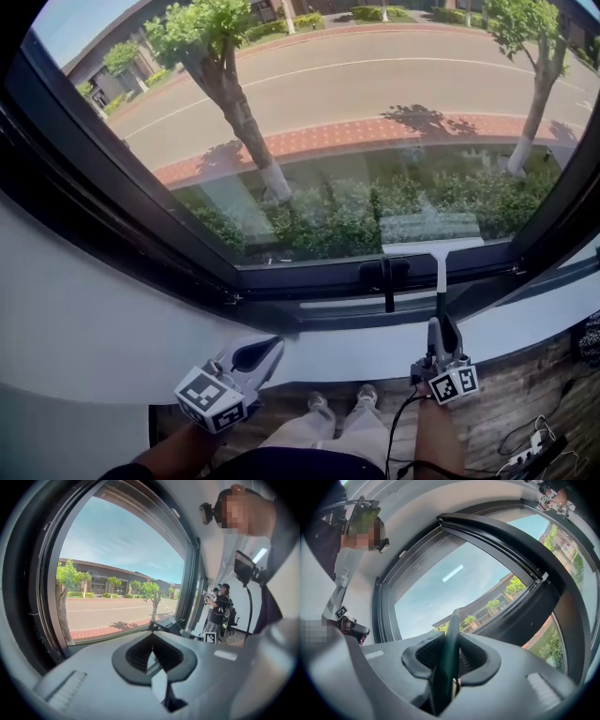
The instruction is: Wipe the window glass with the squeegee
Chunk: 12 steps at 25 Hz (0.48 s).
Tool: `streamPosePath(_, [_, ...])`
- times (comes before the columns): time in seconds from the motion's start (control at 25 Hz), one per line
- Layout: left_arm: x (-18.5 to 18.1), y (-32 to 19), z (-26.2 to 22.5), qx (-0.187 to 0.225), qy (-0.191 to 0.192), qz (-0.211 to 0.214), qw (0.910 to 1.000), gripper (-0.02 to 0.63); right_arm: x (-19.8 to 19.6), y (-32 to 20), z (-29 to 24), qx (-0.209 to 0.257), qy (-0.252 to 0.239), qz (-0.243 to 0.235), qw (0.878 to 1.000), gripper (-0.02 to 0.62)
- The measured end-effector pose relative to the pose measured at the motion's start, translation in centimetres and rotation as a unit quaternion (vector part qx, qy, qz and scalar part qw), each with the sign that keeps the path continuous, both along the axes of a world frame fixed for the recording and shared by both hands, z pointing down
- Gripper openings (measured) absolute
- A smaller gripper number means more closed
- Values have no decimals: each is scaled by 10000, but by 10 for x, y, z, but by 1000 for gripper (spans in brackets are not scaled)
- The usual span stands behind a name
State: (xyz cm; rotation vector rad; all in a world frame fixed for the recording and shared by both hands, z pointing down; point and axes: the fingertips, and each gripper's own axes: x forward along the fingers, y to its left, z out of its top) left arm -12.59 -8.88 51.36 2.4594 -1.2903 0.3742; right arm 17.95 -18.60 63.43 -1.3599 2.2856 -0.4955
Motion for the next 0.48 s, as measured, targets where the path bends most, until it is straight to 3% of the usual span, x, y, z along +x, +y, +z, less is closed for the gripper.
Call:
streamPosePath(0.36, [-1,-3,-4,0,214,-42,9998,5,5,2,4,-438,168,115,9988,103])
streamPosePath(0.48, [1,-8,-6,123,401,-11,9991,5,4,7,-10,-378,259,86,9989,104])
